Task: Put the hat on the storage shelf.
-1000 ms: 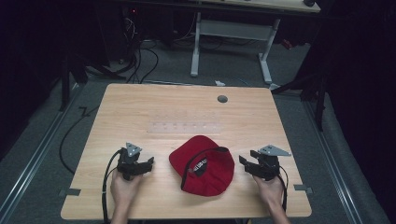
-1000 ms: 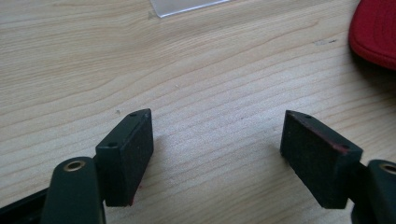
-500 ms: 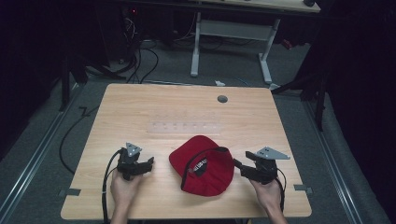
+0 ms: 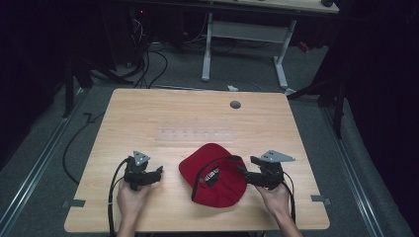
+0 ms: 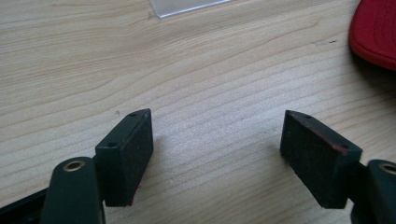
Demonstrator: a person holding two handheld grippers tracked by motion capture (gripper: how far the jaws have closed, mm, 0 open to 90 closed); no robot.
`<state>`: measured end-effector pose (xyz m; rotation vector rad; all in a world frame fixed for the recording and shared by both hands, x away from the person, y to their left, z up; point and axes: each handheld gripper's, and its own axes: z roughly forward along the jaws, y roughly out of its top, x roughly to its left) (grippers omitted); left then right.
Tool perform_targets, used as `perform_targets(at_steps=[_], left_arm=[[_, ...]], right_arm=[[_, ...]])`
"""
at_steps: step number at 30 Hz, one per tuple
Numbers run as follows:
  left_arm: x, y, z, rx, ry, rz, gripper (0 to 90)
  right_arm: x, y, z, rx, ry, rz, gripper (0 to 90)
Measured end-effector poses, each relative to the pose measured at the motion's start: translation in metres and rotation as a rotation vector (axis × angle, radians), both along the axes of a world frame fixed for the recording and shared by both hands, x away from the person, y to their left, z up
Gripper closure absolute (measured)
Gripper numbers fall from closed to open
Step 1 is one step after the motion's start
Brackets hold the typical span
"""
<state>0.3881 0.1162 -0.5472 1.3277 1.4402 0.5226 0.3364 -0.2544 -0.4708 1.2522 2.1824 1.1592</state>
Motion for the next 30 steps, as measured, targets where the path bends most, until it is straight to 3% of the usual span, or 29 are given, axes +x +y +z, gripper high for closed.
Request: perform_targets(at_steps=[16,23,30], left_arm=[[0.0,0.0,0.0,0.0,0.0,0.001,26.0],[0.0,0.0,0.0,0.0,0.0,0.001,25.9],[0.0,0.0,0.0,-0.001,-0.001,0.002,25.9]], right_arm=[[0.03,0.022,-0.011,-0.022,0.039,0.052,33.5],[0.039,0.026,-0.018,-0.005,0.087,0.07,38.2],[0.045,0.032,-0.027,-0.042,0.106,0.097,43.2]])
